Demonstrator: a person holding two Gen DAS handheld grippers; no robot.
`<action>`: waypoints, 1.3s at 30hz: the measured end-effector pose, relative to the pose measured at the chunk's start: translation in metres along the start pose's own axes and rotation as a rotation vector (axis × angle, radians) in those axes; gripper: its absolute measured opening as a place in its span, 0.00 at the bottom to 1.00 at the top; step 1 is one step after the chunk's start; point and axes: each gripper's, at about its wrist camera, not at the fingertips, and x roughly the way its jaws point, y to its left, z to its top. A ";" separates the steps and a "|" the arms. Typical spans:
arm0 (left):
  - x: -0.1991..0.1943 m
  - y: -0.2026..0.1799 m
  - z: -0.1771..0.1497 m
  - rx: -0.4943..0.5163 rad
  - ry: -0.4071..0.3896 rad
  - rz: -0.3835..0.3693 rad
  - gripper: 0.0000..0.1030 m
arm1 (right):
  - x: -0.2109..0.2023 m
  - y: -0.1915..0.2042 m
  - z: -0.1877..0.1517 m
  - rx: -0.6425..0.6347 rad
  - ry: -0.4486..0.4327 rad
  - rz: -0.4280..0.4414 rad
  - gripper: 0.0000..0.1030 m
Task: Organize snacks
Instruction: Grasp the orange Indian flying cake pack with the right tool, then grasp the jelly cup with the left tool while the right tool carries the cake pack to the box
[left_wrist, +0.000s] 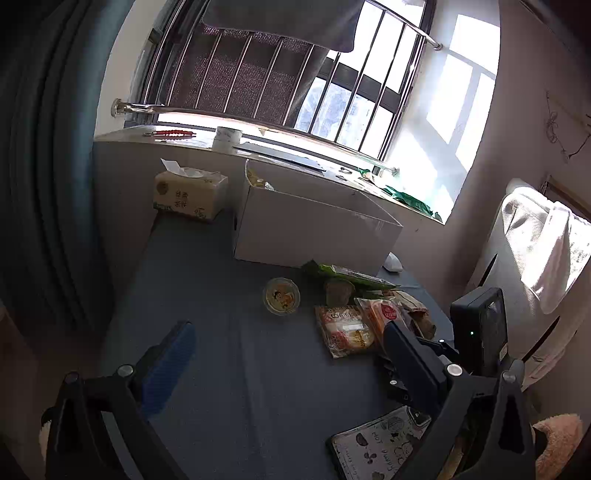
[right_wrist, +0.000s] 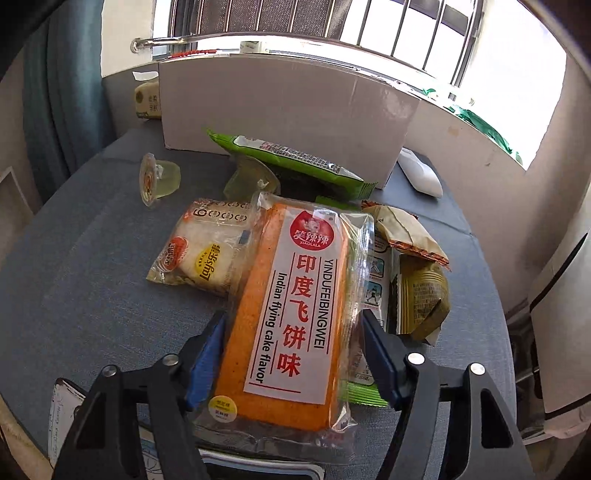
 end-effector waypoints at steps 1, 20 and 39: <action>0.000 0.001 0.000 -0.003 0.001 0.000 1.00 | -0.003 -0.005 0.000 0.012 -0.016 0.028 0.58; 0.130 -0.005 0.027 0.180 0.246 -0.008 1.00 | -0.069 -0.081 -0.016 0.270 -0.205 0.275 0.57; 0.156 -0.016 0.036 0.187 0.250 -0.040 0.48 | -0.055 -0.096 -0.028 0.332 -0.179 0.316 0.57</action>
